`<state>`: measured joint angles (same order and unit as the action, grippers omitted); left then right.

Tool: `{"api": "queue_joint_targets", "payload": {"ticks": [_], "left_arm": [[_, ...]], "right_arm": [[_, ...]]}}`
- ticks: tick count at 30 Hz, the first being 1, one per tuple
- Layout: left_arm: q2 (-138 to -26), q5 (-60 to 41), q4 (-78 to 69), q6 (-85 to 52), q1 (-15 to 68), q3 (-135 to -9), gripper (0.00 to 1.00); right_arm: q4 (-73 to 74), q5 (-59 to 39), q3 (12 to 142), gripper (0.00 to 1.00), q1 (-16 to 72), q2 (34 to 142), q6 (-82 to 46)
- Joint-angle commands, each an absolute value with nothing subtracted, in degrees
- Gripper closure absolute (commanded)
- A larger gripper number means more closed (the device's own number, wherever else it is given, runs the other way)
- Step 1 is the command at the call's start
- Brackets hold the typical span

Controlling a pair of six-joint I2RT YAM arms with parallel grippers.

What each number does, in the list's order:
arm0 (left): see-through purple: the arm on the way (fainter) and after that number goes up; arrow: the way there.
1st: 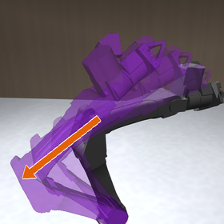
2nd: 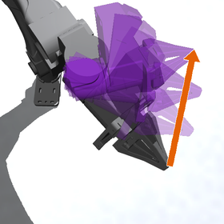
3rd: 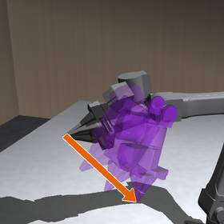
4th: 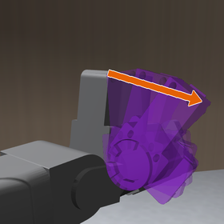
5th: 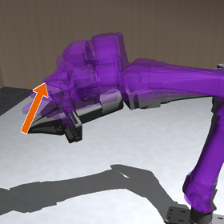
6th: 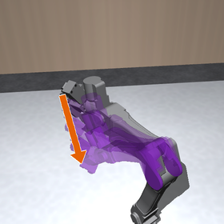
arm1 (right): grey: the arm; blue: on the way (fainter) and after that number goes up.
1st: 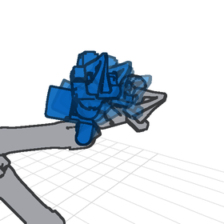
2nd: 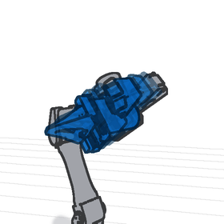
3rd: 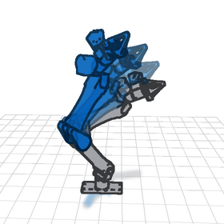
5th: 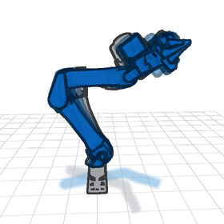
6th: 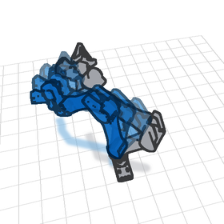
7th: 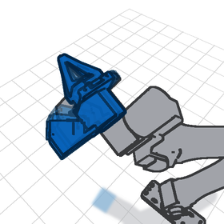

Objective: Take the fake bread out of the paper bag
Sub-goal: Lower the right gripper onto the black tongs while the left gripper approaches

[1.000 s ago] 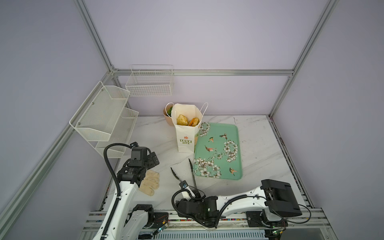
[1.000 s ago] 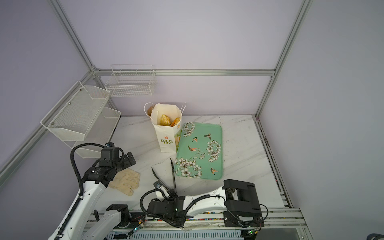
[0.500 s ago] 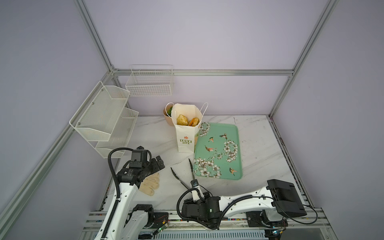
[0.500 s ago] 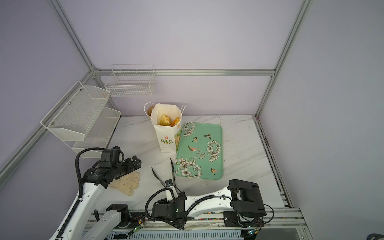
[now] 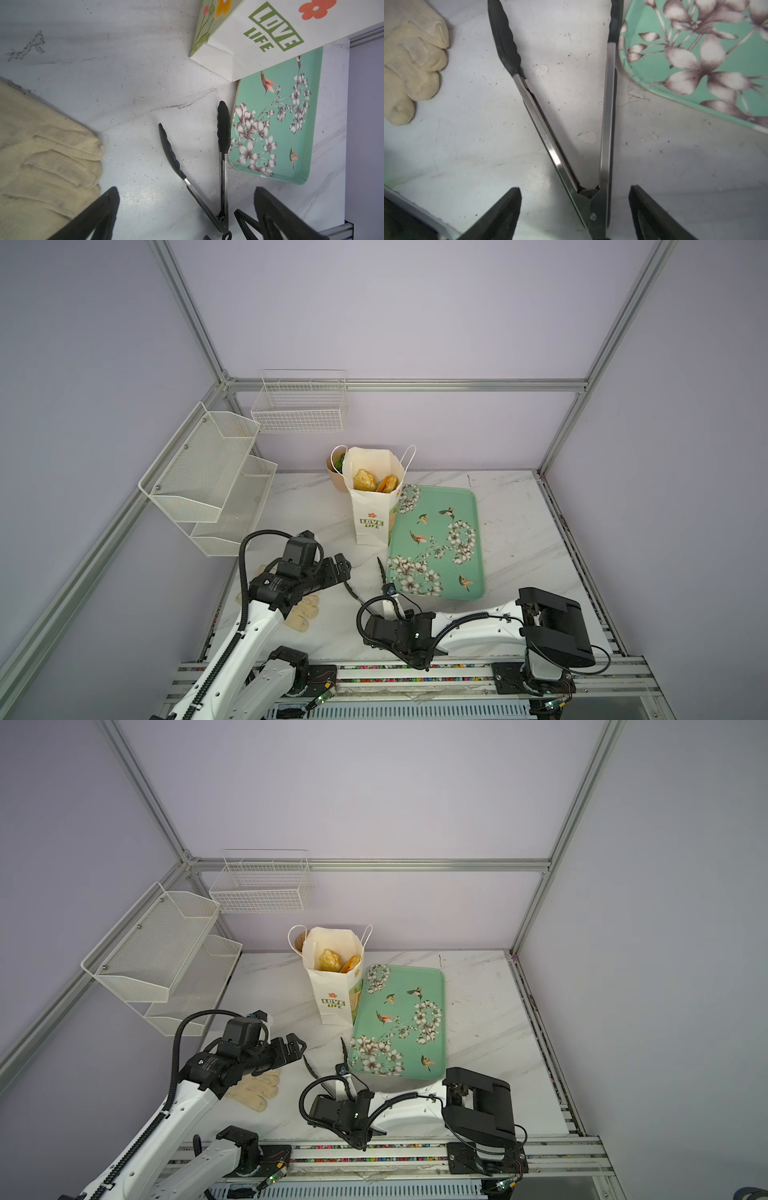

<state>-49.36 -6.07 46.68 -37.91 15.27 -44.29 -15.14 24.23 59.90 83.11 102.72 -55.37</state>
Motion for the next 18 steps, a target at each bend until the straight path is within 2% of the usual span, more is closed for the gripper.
{"api": "queue_joint_targets", "payload": {"ticks": [1,6,10,14,18], "left_arm": [[-47.85,-6.05,44.97,-38.85,15.86,-41.23,0.0],[-46.59,-7.11,44.92,-38.86,16.17,-39.87,0.0],[-46.49,-8.0,45.16,-39.18,16.34,-39.64,0.02],[-45.39,-7.49,45.61,-39.96,16.34,-39.68,0.02],[-44.19,-7.45,45.63,-41.14,16.35,-39.64,0.02]], "right_arm": [[-14.33,23.21,60.87,0.19,82.97,105.88,-53.63],[-14.97,22.9,62.84,0.38,82.97,108.77,-52.73],[-16.62,24.03,63.63,0.61,83.01,108.83,-52.09],[-17.5,24.47,63.64,0.77,83.32,107.34,-48.52],[-17.34,26.54,63.92,0.83,83.82,105.29,-44.94]]}}
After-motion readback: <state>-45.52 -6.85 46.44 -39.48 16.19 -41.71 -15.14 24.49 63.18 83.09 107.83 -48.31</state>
